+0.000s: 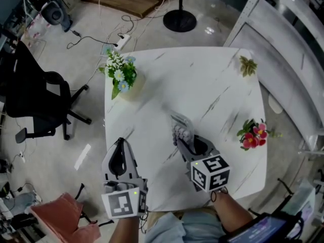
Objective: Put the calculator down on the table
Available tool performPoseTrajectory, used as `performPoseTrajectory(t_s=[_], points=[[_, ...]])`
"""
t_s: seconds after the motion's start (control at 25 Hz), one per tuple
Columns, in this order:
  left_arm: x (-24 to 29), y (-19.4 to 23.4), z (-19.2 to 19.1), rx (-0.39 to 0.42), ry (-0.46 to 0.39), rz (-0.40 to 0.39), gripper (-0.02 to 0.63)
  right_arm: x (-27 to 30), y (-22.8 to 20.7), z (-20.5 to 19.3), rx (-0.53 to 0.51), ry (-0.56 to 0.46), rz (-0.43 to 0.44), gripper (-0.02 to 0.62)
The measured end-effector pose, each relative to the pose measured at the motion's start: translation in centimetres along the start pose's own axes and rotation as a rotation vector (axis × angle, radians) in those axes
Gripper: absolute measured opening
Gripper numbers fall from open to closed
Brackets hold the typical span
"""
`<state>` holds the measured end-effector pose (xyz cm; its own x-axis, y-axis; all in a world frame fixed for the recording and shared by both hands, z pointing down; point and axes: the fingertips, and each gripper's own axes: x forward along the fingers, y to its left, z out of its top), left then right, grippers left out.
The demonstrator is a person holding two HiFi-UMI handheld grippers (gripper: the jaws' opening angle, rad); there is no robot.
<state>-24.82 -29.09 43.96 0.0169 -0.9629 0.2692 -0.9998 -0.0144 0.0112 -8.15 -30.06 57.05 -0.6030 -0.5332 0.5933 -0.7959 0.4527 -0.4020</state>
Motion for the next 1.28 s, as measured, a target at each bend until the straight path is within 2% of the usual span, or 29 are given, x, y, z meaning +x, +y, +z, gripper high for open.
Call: performPoseTrajectory(t_s=[0.4,0.6,0.92,1.28], points=[[1.0,1.3,0.9,-0.013,-0.016,-0.002,0.009,1.3,-1.2,0.4,0.236,0.034,0.002,0.149],[1.8,1.7,1.1,-0.027,-0.001,0.007,0.009,1.9,-1.7,0.5,0.303,0.04,0.003,0.15],[2.3,1.9,0.6,-0.021,0.009,-0.003,0.009,2.4,-1.9,0.4,0.306,0.047,-0.005,0.15],[2.5,1.9,0.6,-0.018,0.009,-0.008,0.009,2.3,-2.4,0.4,0.227,0.053,-0.051,0.169]])
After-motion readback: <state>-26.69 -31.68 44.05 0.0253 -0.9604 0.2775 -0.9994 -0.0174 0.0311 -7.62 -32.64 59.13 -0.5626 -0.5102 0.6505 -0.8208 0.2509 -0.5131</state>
